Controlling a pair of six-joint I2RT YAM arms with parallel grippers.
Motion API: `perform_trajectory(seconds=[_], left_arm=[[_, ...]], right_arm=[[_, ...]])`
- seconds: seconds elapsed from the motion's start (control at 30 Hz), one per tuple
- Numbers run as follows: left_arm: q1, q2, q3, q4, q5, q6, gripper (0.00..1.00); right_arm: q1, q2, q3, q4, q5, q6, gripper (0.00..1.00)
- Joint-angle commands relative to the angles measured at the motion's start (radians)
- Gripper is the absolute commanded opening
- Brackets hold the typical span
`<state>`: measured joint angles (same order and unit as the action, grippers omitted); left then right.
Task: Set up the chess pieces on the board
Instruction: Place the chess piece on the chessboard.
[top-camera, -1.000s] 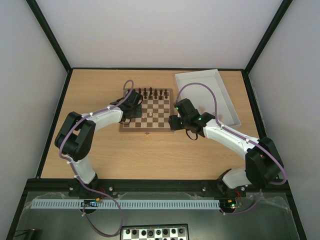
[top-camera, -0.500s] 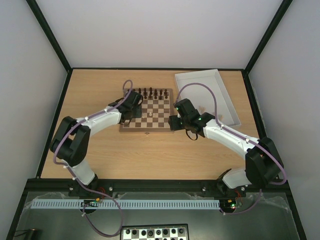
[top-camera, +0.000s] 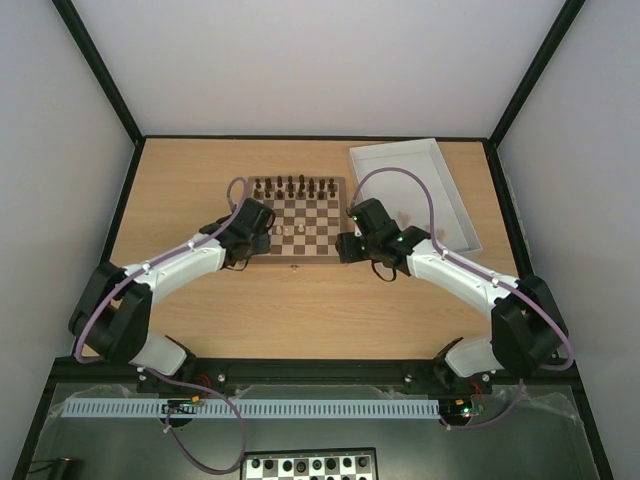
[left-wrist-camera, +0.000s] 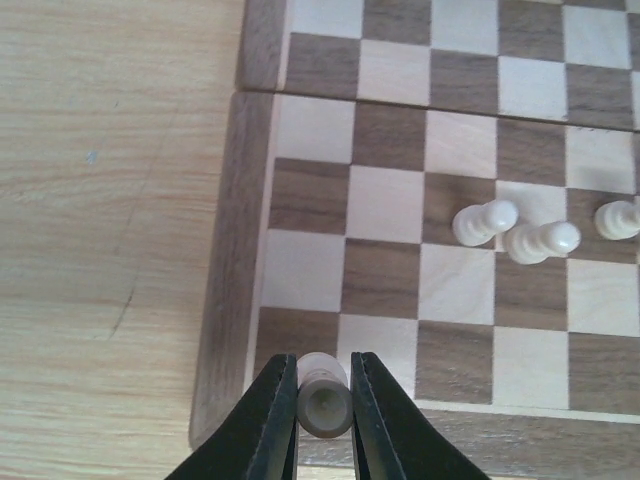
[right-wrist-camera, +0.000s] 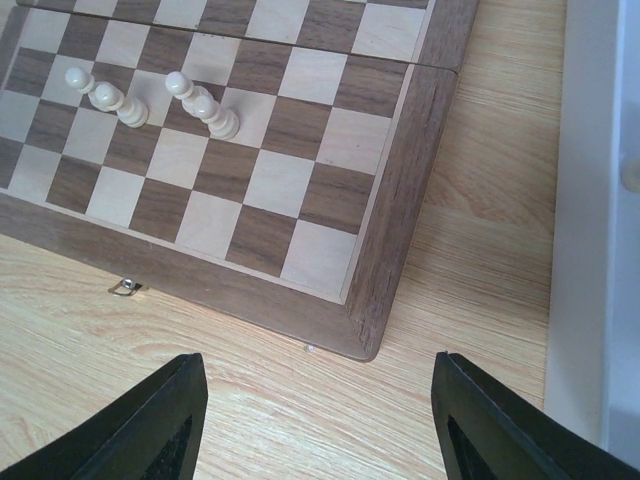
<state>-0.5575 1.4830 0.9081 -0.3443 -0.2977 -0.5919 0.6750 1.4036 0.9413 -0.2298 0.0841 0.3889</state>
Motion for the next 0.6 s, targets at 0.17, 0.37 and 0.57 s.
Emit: perform_trajectory(seconds=[0.17, 0.37, 0.57], left_arm=[[-0.007, -0.018, -0.053, -0.034, -0.042, -0.057, 0.14], [-0.007, 0.030, -0.033, -0.014, -0.056, -0.044, 0.15], [-0.005, 0.068, -0.016, 0.004, -0.061, -0.036, 0.15]], right_arm=[[0.006, -0.039, -0.026, 0.000, -0.023, 0.002, 0.63], [0.006, -0.040, -0.028, -0.001, -0.023, 0.002, 0.63], [0.006, -0.039, -0.029, -0.004, -0.019, 0.002, 0.63]])
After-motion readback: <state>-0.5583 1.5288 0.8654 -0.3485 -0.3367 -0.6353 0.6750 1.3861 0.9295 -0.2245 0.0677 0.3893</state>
